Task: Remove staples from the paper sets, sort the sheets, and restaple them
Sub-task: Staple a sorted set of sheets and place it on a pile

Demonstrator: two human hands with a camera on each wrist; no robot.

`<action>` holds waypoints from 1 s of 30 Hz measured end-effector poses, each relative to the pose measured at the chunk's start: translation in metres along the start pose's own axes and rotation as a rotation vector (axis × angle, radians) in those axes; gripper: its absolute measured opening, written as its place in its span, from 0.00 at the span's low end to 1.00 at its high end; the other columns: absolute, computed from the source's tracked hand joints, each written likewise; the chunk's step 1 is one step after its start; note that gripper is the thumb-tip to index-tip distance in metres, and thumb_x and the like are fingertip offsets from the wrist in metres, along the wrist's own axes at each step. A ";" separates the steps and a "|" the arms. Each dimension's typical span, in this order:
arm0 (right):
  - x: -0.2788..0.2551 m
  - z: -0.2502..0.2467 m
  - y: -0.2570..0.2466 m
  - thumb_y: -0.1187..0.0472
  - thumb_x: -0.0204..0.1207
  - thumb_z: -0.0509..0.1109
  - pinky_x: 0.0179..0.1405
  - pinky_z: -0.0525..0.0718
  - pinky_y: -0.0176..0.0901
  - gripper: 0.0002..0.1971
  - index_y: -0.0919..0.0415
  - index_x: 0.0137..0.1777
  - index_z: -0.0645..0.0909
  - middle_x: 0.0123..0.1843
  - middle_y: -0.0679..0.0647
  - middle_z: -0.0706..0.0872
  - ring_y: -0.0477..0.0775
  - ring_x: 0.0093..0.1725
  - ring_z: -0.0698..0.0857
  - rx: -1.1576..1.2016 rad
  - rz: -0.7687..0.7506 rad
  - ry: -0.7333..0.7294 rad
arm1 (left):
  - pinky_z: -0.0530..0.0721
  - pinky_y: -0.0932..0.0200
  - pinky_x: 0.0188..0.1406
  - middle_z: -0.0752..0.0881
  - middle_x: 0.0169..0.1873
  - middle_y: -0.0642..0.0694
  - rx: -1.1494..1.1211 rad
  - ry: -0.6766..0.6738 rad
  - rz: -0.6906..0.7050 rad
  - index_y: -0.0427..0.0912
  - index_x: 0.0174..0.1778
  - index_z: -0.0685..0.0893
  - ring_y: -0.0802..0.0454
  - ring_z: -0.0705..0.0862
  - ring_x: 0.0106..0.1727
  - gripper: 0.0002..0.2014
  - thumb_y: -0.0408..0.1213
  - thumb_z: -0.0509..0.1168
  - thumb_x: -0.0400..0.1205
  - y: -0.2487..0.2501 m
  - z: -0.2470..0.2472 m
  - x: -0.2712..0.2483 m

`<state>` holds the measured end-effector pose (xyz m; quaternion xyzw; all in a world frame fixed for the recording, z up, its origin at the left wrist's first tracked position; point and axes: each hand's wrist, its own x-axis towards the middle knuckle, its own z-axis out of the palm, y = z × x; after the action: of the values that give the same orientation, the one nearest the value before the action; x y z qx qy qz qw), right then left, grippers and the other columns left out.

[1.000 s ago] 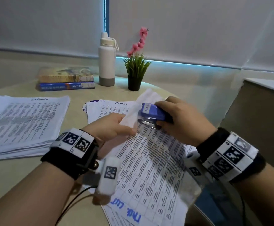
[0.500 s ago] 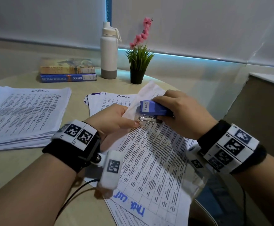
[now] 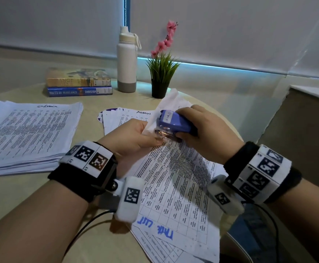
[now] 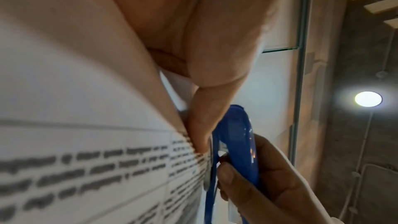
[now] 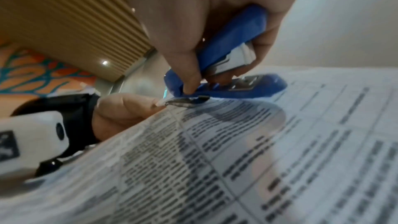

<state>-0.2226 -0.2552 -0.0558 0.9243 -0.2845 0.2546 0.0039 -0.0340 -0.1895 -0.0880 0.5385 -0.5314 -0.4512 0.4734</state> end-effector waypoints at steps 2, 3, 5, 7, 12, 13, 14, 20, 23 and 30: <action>0.000 0.001 -0.001 0.60 0.70 0.74 0.42 0.78 0.49 0.18 0.57 0.60 0.80 0.50 0.55 0.82 0.60 0.48 0.80 0.007 -0.013 0.019 | 0.78 0.61 0.40 0.87 0.31 0.46 -0.027 0.007 0.002 0.38 0.40 0.88 0.55 0.81 0.35 0.05 0.24 0.71 0.75 -0.001 0.001 -0.001; 0.000 0.001 -0.001 0.59 0.70 0.74 0.43 0.77 0.48 0.18 0.56 0.60 0.79 0.51 0.54 0.82 0.59 0.48 0.80 0.059 0.015 0.023 | 0.77 0.60 0.40 0.87 0.32 0.45 -0.020 0.012 0.001 0.38 0.40 0.88 0.54 0.81 0.35 0.04 0.25 0.72 0.75 -0.002 0.000 0.000; -0.001 0.000 -0.001 0.59 0.71 0.74 0.44 0.74 0.45 0.18 0.56 0.61 0.79 0.51 0.54 0.82 0.57 0.49 0.79 0.118 0.053 0.012 | 0.77 0.55 0.43 0.86 0.34 0.41 -0.001 0.015 0.001 0.35 0.42 0.88 0.50 0.81 0.37 0.02 0.27 0.73 0.75 -0.001 0.000 -0.001; -0.002 -0.001 -0.003 0.60 0.70 0.74 0.43 0.75 0.47 0.18 0.56 0.60 0.79 0.51 0.53 0.82 0.57 0.48 0.79 0.044 0.012 0.028 | 0.76 0.51 0.49 0.87 0.38 0.35 -0.018 0.017 0.002 0.29 0.47 0.88 0.46 0.81 0.42 0.07 0.27 0.73 0.75 -0.002 0.002 -0.001; 0.000 -0.001 -0.007 0.58 0.71 0.74 0.42 0.72 0.44 0.17 0.55 0.60 0.80 0.49 0.51 0.81 0.57 0.48 0.79 0.085 0.029 0.037 | 0.82 0.66 0.36 0.87 0.31 0.42 -0.096 0.000 0.025 0.27 0.47 0.85 0.58 0.85 0.32 0.05 0.21 0.68 0.76 -0.003 0.006 -0.003; -0.001 -0.001 -0.009 0.58 0.71 0.73 0.41 0.73 0.44 0.17 0.55 0.60 0.79 0.49 0.51 0.81 0.56 0.48 0.79 0.032 0.008 0.043 | 0.83 0.67 0.36 0.88 0.33 0.42 -0.110 0.001 0.029 0.25 0.49 0.85 0.58 0.85 0.33 0.06 0.20 0.68 0.77 -0.004 0.006 -0.003; -0.001 -0.001 -0.010 0.58 0.71 0.73 0.41 0.74 0.45 0.17 0.54 0.60 0.80 0.50 0.51 0.81 0.55 0.48 0.79 -0.002 -0.015 0.050 | 0.83 0.67 0.37 0.88 0.34 0.42 -0.123 0.002 0.037 0.25 0.50 0.85 0.57 0.85 0.34 0.08 0.20 0.68 0.77 -0.004 0.007 -0.004; 0.000 0.003 -0.012 0.59 0.70 0.72 0.42 0.78 0.49 0.16 0.54 0.59 0.80 0.49 0.53 0.82 0.58 0.48 0.80 0.065 0.015 0.065 | 0.82 0.70 0.31 0.87 0.30 0.43 -0.187 -0.010 0.043 0.24 0.48 0.83 0.60 0.85 0.29 0.06 0.16 0.64 0.78 -0.002 0.009 -0.007; 0.002 0.006 -0.014 0.58 0.70 0.72 0.45 0.80 0.51 0.17 0.54 0.59 0.80 0.50 0.52 0.82 0.57 0.48 0.80 0.121 0.039 0.078 | 0.84 0.69 0.34 0.89 0.31 0.44 -0.247 -0.020 0.063 0.24 0.49 0.83 0.59 0.87 0.33 0.08 0.15 0.62 0.78 -0.003 0.010 -0.009; 0.005 0.012 -0.017 0.62 0.72 0.74 0.45 0.79 0.45 0.14 0.57 0.57 0.80 0.47 0.52 0.85 0.51 0.44 0.82 0.427 0.236 0.057 | 0.83 0.70 0.33 0.89 0.30 0.45 -0.257 0.001 0.036 0.25 0.47 0.83 0.58 0.87 0.32 0.07 0.15 0.62 0.78 -0.005 0.010 -0.006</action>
<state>-0.2050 -0.2455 -0.0614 0.8568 -0.3300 0.3337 -0.2135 -0.0430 -0.1835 -0.0940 0.4640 -0.4787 -0.5066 0.5466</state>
